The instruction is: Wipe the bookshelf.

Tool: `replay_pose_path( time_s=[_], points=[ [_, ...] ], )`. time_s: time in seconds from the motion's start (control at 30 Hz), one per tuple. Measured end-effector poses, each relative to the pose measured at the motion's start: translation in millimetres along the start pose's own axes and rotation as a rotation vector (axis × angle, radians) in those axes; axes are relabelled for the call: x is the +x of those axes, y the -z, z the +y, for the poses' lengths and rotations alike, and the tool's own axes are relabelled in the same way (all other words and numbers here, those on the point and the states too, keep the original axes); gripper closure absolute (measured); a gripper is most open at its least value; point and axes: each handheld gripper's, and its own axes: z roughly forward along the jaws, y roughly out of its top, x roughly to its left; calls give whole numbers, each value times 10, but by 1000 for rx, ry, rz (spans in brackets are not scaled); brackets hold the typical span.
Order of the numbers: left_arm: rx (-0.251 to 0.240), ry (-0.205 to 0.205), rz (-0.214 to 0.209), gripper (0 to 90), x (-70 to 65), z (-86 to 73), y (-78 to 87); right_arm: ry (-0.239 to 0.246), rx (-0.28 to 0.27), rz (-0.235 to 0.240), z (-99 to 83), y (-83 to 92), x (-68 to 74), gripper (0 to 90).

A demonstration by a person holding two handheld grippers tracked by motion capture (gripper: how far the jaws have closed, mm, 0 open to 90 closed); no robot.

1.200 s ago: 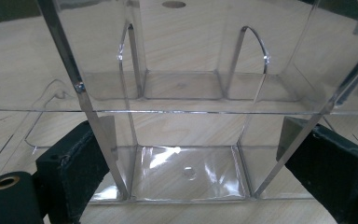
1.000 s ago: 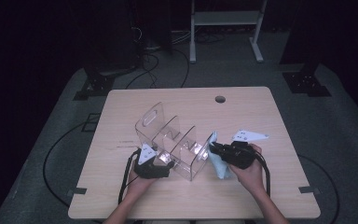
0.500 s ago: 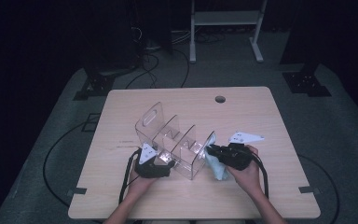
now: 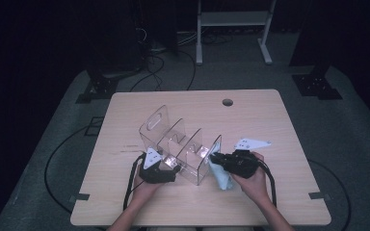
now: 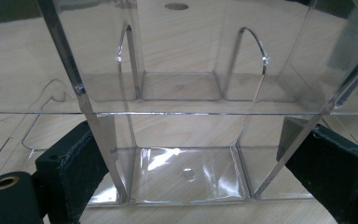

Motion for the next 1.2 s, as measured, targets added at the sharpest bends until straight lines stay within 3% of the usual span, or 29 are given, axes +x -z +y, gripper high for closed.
replay_pose_path(
  time_s=[0.1,0.17,0.27,0.33,0.53,0.67,0.73,0.8,0.87,0.93,1.2],
  points=[
    [0,-4,0,78,2,2,0,8,4,8,-4,5,10,792],
    [0,-3,0,78,-3,4,-1,-4,-4,-19,-8,8,-31,793],
    [-1,-2,2,78,-6,5,-2,-20,-11,-24,-11,7,-48,793],
    [1,1,5,78,-4,2,-2,-1,3,21,-22,10,50,793],
    [2,2,6,79,-7,5,0,48,-5,20,-30,89,223,797],
    [4,1,7,79,-7,6,0,62,-14,41,-24,110,298,797],
    [3,0,7,79,-1,6,3,86,-11,97,-10,90,404,797],
    [1,1,4,79,2,2,7,116,-5,86,-1,90,431,797],
    [3,-4,5,80,3,4,8,113,-6,85,0,92,415,798],
    [3,-2,8,79,-3,8,1,77,-25,60,13,111,289,798],
    [-1,-4,1,79,-6,3,9,-7,-37,-68,7,103,-51,798]
  ],
)
